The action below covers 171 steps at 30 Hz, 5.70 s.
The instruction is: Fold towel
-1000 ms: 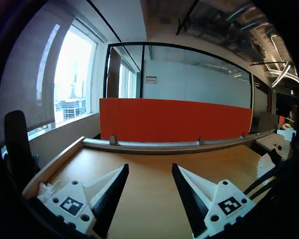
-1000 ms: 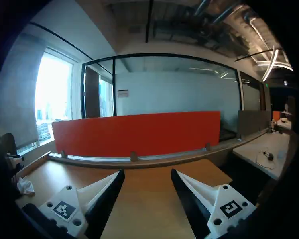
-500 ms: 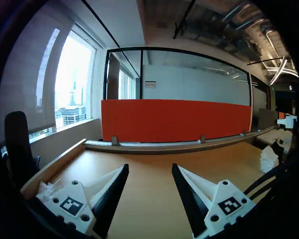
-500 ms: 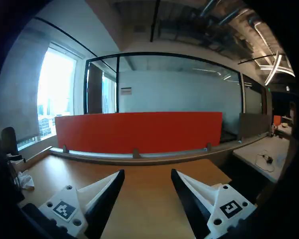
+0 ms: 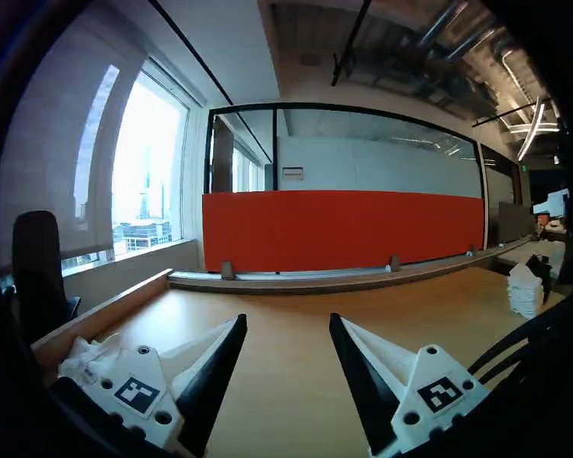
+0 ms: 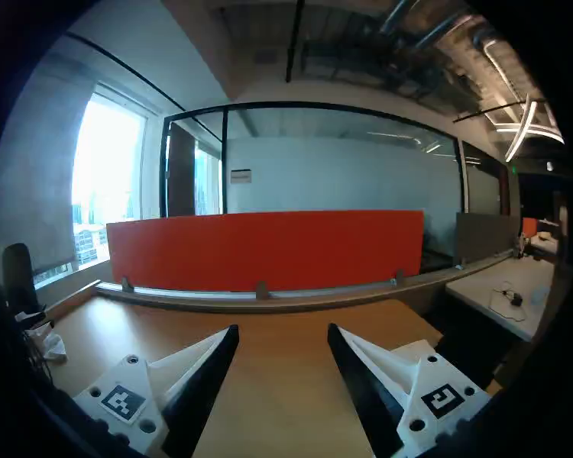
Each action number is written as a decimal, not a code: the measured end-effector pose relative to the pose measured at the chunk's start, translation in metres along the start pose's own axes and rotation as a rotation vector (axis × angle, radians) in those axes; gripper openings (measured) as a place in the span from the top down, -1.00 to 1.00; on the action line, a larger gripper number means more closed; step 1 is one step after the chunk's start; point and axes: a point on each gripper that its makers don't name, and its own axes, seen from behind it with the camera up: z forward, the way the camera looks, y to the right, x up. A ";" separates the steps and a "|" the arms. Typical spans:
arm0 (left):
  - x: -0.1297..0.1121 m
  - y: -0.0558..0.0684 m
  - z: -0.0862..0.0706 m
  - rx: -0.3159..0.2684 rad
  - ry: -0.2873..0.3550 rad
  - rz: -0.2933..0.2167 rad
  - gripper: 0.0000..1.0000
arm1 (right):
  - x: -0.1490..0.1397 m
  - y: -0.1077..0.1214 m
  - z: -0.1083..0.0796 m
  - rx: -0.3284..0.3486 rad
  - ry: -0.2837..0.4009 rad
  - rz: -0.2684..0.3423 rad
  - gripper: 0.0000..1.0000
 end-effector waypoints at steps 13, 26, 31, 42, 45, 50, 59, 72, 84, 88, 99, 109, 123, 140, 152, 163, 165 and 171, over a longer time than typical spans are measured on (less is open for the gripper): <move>-0.042 0.001 0.001 0.021 0.022 -0.024 -0.59 | -0.019 0.000 0.004 0.005 0.009 -0.012 -0.79; -0.061 0.002 0.000 0.035 0.035 -0.018 -0.59 | -0.033 0.010 0.009 -0.009 0.008 -0.002 -0.79; -0.065 0.002 0.000 0.036 0.035 -0.021 -0.59 | -0.034 0.014 0.010 -0.014 0.006 0.005 -0.79; -0.066 0.001 0.001 0.039 0.038 -0.012 -0.59 | -0.040 0.017 0.009 -0.019 -0.007 -0.014 -0.79; -0.068 0.001 0.002 0.039 0.038 -0.006 -0.59 | -0.041 0.017 0.009 -0.017 -0.007 -0.012 -0.79; -0.068 0.001 0.002 0.039 0.039 -0.007 -0.59 | -0.043 0.016 0.009 -0.014 -0.008 -0.012 -0.79; -0.071 0.001 0.002 0.039 0.037 -0.007 -0.94 | -0.041 0.013 0.009 0.001 0.012 -0.010 -0.79; -0.073 0.002 0.004 0.039 0.037 -0.007 -0.99 | -0.040 0.020 0.015 0.004 0.091 -0.024 -0.80; -0.074 0.002 0.004 0.039 0.037 -0.006 -0.99 | -0.078 0.053 0.022 -0.026 0.116 -0.005 -0.80; -0.074 0.002 0.004 0.039 0.038 -0.007 -0.99 | -0.095 0.061 0.025 -0.037 0.113 0.007 -0.80; -0.075 0.002 0.004 0.039 0.037 -0.006 -0.99 | -0.129 0.068 0.030 -0.033 0.110 0.025 -0.80; -0.074 0.002 0.004 0.039 0.038 -0.007 -0.99 | -0.145 0.066 0.034 -0.029 0.103 0.050 -0.80; -0.074 0.003 0.004 0.039 0.038 -0.006 -0.99 | -0.159 0.059 0.039 -0.006 0.090 0.054 -0.80; -0.075 0.002 0.004 0.039 0.038 -0.007 -0.99 | -0.162 0.044 0.038 0.020 0.114 0.023 -0.81; -0.075 0.002 0.004 0.039 0.038 -0.007 -0.99 | -0.163 0.033 0.031 0.040 0.125 -0.021 -0.80; -0.075 0.002 0.004 0.039 0.038 -0.007 -0.99 | -0.162 0.033 0.032 0.034 0.124 -0.025 -0.80; -0.075 0.002 0.004 0.039 0.038 -0.007 -0.99 | -0.162 0.033 0.032 0.034 0.124 -0.025 -0.80; -0.075 0.002 0.004 0.039 0.038 -0.006 -0.99 | -0.161 0.032 0.032 0.037 0.124 -0.025 -0.81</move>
